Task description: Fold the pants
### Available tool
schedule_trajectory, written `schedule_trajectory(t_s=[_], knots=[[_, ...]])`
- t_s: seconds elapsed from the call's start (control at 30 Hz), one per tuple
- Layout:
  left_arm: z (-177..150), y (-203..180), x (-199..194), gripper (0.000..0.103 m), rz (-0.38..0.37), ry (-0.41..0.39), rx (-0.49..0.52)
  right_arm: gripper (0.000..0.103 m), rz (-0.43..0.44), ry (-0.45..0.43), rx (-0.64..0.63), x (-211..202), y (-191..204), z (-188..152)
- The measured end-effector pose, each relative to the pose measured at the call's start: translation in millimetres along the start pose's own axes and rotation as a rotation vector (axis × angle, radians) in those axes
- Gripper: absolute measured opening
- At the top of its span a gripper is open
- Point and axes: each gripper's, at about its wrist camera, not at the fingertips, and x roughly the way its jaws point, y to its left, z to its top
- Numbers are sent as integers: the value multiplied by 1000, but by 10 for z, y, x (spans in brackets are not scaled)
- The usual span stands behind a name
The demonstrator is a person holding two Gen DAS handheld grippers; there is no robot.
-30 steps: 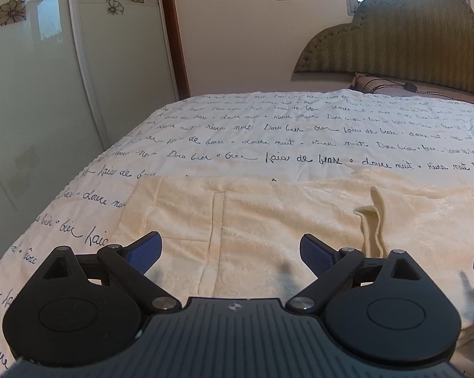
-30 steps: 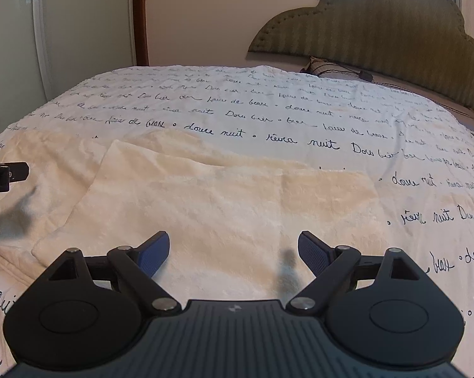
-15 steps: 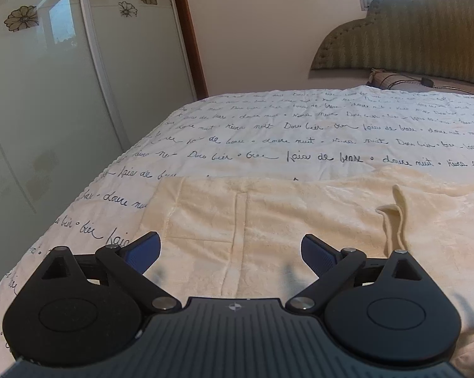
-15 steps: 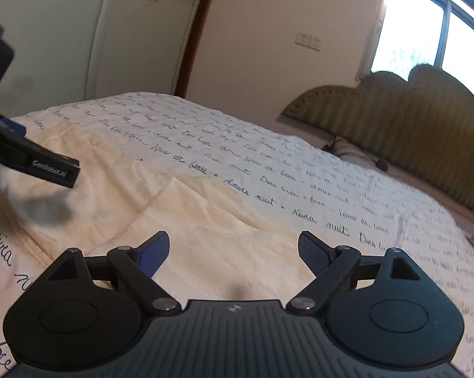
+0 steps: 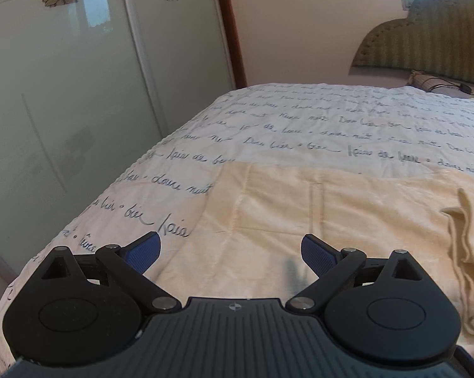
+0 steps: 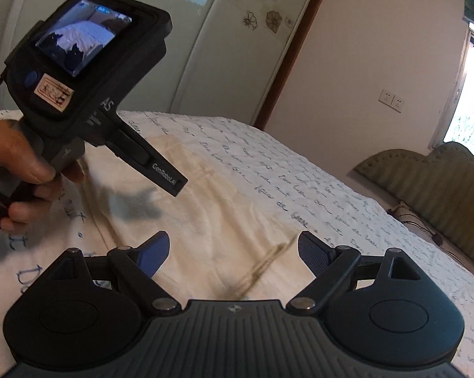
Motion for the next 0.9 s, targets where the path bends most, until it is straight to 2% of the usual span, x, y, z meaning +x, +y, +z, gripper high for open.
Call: schedule_trajectory(t_s=[0.2, 0.43, 0.53, 0.7, 0.77, 0.83, 0.9], knots=[[-37, 174, 88, 98, 30, 24, -23, 89, 47, -11, -6, 160, 138, 94], [-47, 376, 150, 98, 61, 31, -50, 89, 58, -23, -91, 250, 347, 152], [-23, 640, 192, 98, 77, 46, -124, 89, 93, -42, -105, 268, 420, 178], [-46, 1192, 355, 94, -5, 168, -315, 87, 136, -73, -244, 364, 712, 187], [-79, 1298, 374, 93, -49, 191, -345, 75, 154, -65, -283, 432, 832, 179], [-105, 1333, 378, 93, -108, 213, -360, 69, 166, -42, -301, 523, 909, 172], [-129, 1334, 385, 93, -152, 228, -374, 67, 147, -11, -317, 623, 962, 158]])
